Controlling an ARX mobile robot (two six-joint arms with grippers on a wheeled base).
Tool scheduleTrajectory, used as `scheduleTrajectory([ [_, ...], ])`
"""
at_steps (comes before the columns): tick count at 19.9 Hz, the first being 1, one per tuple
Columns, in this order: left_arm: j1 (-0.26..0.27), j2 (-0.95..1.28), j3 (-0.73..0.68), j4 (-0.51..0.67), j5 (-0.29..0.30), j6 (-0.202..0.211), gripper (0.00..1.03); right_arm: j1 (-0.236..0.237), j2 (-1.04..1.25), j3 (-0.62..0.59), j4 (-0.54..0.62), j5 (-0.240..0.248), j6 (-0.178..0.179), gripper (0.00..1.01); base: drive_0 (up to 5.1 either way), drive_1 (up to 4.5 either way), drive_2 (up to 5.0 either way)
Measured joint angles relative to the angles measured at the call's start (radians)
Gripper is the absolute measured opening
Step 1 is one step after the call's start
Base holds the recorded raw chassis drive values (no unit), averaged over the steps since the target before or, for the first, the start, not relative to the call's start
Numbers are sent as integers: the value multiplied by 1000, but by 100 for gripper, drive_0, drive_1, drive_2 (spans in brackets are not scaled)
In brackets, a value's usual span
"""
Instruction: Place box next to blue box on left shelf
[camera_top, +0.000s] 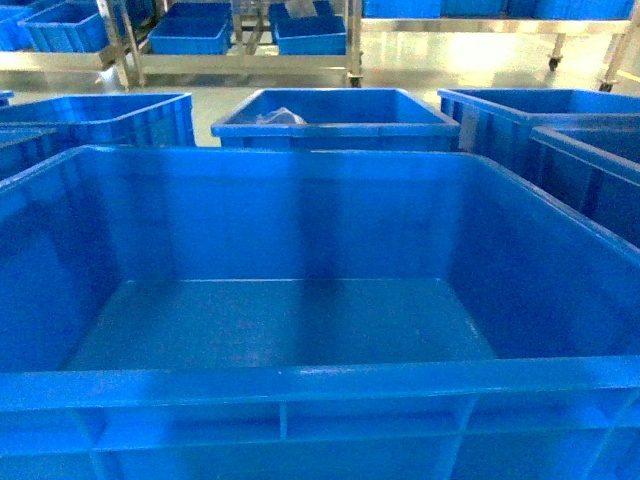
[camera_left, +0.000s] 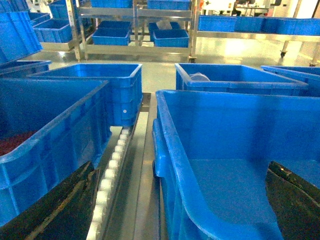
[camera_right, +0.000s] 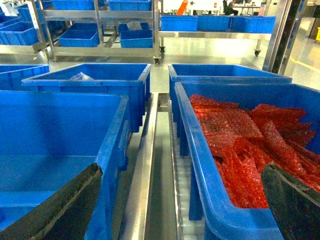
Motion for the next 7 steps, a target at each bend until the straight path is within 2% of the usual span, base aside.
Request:
scheduleTrajectory([
  [7, 0, 0, 0, 0, 0, 0, 98, 0, 0, 0, 0, 0, 0, 98, 0, 0, 0],
])
